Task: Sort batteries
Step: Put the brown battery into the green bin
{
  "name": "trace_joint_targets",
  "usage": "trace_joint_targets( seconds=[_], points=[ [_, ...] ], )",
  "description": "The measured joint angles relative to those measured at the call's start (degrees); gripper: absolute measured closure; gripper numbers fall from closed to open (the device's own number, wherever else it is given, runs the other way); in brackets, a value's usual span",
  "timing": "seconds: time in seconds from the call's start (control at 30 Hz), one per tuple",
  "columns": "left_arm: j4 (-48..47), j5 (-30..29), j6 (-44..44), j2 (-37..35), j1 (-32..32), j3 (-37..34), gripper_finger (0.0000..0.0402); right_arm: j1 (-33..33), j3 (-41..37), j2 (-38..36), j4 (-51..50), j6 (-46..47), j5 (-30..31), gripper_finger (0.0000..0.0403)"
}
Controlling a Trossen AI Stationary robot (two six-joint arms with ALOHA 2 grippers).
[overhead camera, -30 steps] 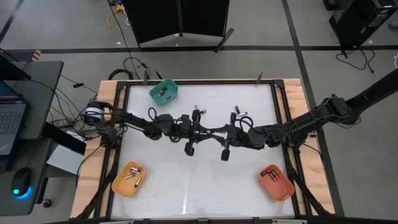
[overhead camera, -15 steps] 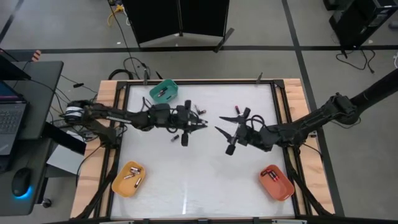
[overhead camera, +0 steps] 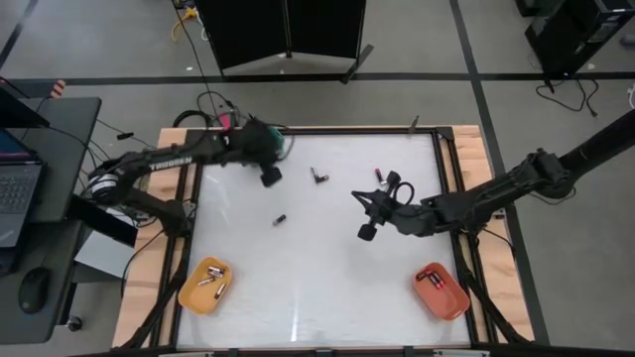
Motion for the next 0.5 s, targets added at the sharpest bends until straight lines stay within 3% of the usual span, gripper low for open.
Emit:
trace_joint_targets(
  seconds=[0.2, 0.5],
  points=[
    [-8.6, 1.2, 2.7, 6.2, 9.6, 2.5, 0.0345, -0.8, 0.0, 1.7, -0.5, 1.2, -3.3, 0.0386],
    [-11.9, 1.3, 5.6, 18.6, 15.3, 7.0, 0.0345, -1.8, 0.0, 2.5, -1.0, 1.4, -3.6, 0.0388]
  ],
)
